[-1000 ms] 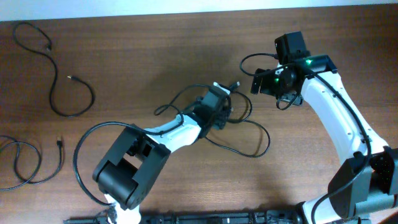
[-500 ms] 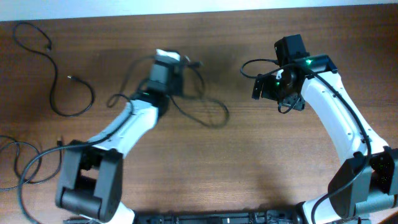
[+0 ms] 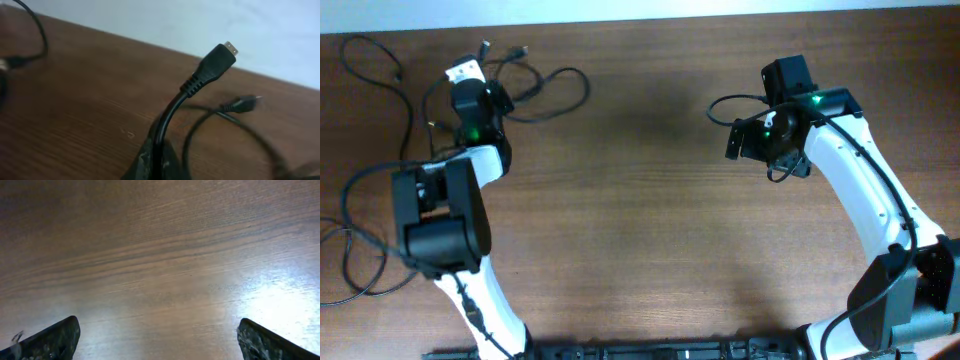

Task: Untangle cables

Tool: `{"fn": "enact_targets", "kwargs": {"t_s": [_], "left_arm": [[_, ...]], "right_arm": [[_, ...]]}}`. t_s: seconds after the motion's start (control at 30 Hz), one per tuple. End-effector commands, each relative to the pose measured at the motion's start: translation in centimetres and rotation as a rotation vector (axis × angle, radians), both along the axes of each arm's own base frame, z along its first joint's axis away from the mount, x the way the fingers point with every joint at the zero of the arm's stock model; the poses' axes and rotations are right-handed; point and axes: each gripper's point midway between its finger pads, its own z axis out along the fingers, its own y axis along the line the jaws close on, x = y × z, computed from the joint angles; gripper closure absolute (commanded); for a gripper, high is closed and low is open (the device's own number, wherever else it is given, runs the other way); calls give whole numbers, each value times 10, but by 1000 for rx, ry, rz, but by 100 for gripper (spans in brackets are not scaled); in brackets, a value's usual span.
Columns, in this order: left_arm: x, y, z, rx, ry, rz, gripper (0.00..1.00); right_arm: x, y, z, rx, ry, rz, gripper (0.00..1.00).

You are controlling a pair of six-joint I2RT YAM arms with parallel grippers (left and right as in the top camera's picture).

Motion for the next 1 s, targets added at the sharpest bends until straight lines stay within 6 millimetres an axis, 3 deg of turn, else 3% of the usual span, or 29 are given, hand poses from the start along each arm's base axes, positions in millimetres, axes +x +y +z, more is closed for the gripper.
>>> {"fn": "enact_targets", "kwargs": {"t_s": [0.0,0.07,0.1,0.17,0.33,0.53,0.63,0.73,0.8,0.97], "left_arm": [[12,2,-18,-11,39,-20,87],[9,2,-19,1,67,-26,23],[6,2,-13,10,83,-30,1],[-3,0,19,6,97,-33,1],[-54,-7,134,8,82,-33,1],[-121,-17,224,18,21,-33,1],[-163,-23,254,62,20,-49,1],[-189,-31,272,58,2,-68,1],[-225,-45,297,50,-48,-115,1],[-304,-56,326,66,-119,-110,1]], "right_arm": [[3,-4,5,-10,-19,0,1],[3,-4,5,-10,-19,0,1],[3,-4,5,-10,-19,-1,1],[3,-4,5,-10,-19,0,1],[3,-4,5,-10,-19,0,1],[3,-4,5,-10,-19,-1,1],[3,-4,5,-10,-19,-1,1],[3,-4,5,-10,-19,0,1],[3,-4,5,-10,-19,0,1],[3,-4,5,-10,-19,0,1]]}}
